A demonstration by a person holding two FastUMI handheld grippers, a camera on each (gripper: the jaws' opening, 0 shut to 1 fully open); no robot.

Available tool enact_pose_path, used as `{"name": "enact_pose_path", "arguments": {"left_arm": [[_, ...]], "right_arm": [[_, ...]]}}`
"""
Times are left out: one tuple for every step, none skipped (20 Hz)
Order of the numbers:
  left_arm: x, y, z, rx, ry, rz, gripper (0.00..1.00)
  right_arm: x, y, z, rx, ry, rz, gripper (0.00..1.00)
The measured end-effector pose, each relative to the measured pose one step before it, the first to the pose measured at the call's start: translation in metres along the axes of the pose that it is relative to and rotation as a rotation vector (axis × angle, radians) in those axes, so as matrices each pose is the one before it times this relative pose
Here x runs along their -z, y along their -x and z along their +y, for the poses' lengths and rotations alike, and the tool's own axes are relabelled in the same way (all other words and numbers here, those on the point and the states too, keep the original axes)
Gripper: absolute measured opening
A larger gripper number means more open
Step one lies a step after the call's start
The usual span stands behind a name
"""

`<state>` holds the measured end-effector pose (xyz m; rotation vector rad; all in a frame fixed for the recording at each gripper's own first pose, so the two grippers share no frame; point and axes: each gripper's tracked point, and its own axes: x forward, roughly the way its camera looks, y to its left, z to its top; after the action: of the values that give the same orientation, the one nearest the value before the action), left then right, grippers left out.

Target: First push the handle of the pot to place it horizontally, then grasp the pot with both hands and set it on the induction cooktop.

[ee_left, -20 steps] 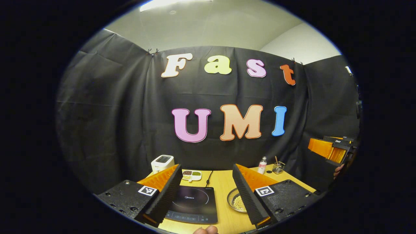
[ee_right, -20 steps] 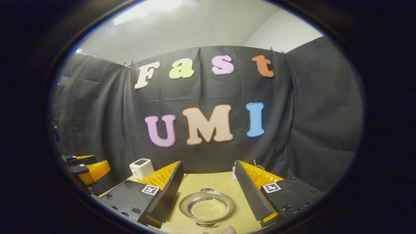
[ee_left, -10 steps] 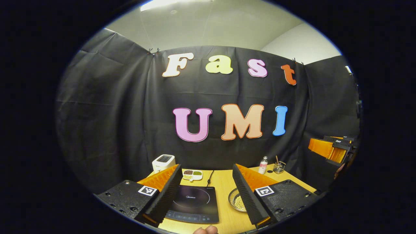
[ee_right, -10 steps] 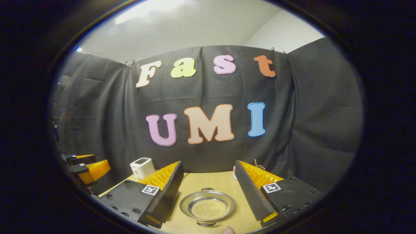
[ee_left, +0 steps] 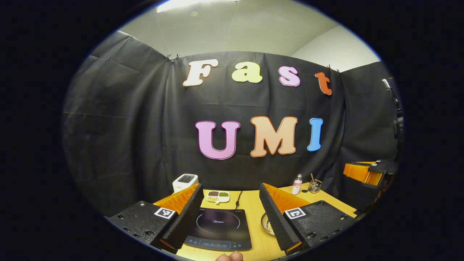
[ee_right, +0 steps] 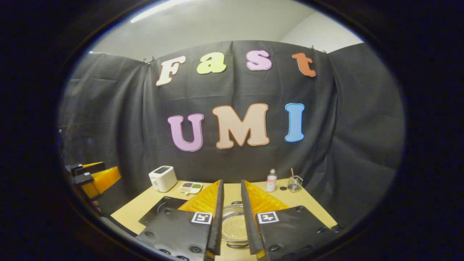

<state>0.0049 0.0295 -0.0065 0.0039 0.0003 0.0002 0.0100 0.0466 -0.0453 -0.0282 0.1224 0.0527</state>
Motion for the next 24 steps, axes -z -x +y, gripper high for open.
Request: {"name": "enact_pose_path", "arguments": {"left_arm": [[0.0016,-0.00028,0.00237,0.00311,0.00244,0.00257,0.94],[0.00145,-0.00085,0.00101,0.0046,0.00191,0.00268,0.89],[0.00191,-0.00055,0.00235,0.00079,-0.00007,0.00289,0.94],[0.00122,-0.00103,0.00304,-0.00568,-0.00018,0.00486,0.94],[0.00275,-0.0025,0.00154,-0.00791,0.00283,0.00677,0.94],[0.00162,-0.00236,0.00146,-0.01056,0.00454,0.00747,0.89],[0.00152,-0.00157,0.00115,-0.01205,0.00523,0.0037,0.89],[0.00042,-0.00365,0.00172,-0.01661,0.00123,0.00342,0.94],[0.00305,-0.00151,0.00046,-0.02243,-0.003,0.01045,0.94],[0.00263,-0.00052,-0.00149,-0.01222,-0.00253,0.01466,0.89],[0.00012,-0.00167,-0.00656,-0.00268,-0.00228,-0.00169,0.89],[-0.00179,-0.00239,-0.00515,-0.00446,-0.00912,-0.00077,0.94],[0.00137,-0.00349,-0.00154,-0.01311,-0.01553,0.00678,0.99],[0.00159,-0.00227,-0.00146,-0.01836,-0.00658,0.0101,0.89],[-0.0004,-0.00122,-0.00474,-0.00895,0.00799,0.00276,0.89],[0.00018,-0.0022,-0.00606,-0.01106,0.00742,0.00984,0.9],[0.00297,-0.00192,-0.00313,-0.01476,0.00304,0.01054,0.94],[0.00161,-0.00174,-0.0021,-0.0146,-0.00166,0.00892,0.89],[0.00355,-0.0022,-0.00152,-0.01353,-0.00489,0.01255,0.89],[0.00302,-0.00182,-0.00174,-0.01266,-0.00833,0.01496,0.94],[0.00345,-0.00162,-0.00022,-0.01598,-0.01183,0.01715,0.94],[0.00238,-0.00075,0.00159,-0.01878,-0.00976,0.0167,0.89],[-0.00061,-0.00044,0.00142,-0.01731,-0.00556,0.00803,0.9],[-0.00237,0.00054,0.00055,-0.0146,-0.00293,0.00309,0.95]], "right_arm": [[0.00571,-0.00053,0.00408,0.00093,0.01007,0.01621,0.31],[0.00306,0.00104,-0.00587,0.03006,0.01558,0.00117,0.24],[0.00094,-0.00406,0.00105,-0.00243,0.00195,0.00242,0.14],[0.00898,-0.00641,0.00607,-0.02157,-0.00988,0.01911,0.05],[0.00684,-0.00284,0.00608,-0.01964,-0.01455,0.02144,0.06],[0.01239,-0.00091,-0.00094,-0.00271,-0.00721,0.04244,0.06],[0.01003,-0.00601,0.0,-0.0271,-0.01962,0.03043,0.01],[0.01299,-0.00591,0.00293,-0.02159,-0.02433,0.04724,0.05],[0.01069,-0.00362,-0.00575,0.00077,-0.00778,0.04855,0.0],[0.00838,-0.00645,0.0007,-0.0322,-0.00994,0.02458,0.02],[0.00332,-0.00718,-0.00187,-0.02163,0.00157,0.00359,0.02],[0.00485,-0.00546,-0.00138,-0.02523,0.01068,0.01776,0.02],[0.00712,-0.005,0.00074,-0.03372,0.00388,0.02668,0.02],[0.00883,-0.00187,-0.00218,-0.02154,0.00087,0.0173,0.03],[0.00446,-0.00557,-0.00258,-0.02276,-0.00554,0.01345,0.03],[0.00528,-0.00759,-0.00233,-0.02055,-0.0057,0.01452,0.03],[0.00454,-0.0061,-0.00327,-0.01975,-0.00357,0.01512,0.03],[0.00595,-0.00628,-0.00276,-0.01688,-0.00154,0.01711,0.05],[0.00489,-0.00584,-0.00341,-0.01561,-0.00523,0.01492,0.0],[0.00647,-0.00665,-0.00172,-0.02034,-0.01155,0.01408,0.02],[0.00711,-0.00715,-0.00177,-0.01823,-0.01151,0.0196,0.03],[0.01016,-0.00516,-0.00247,-0.01358,-0.01015,0.02375,0.0],[0.00966,-0.00648,-0.00166,-0.0155,-0.00717,0.0237,0.02],[0.01222,-0.00619,-0.00148,-0.01286,-0.00038,0.02741,0.1]]}}
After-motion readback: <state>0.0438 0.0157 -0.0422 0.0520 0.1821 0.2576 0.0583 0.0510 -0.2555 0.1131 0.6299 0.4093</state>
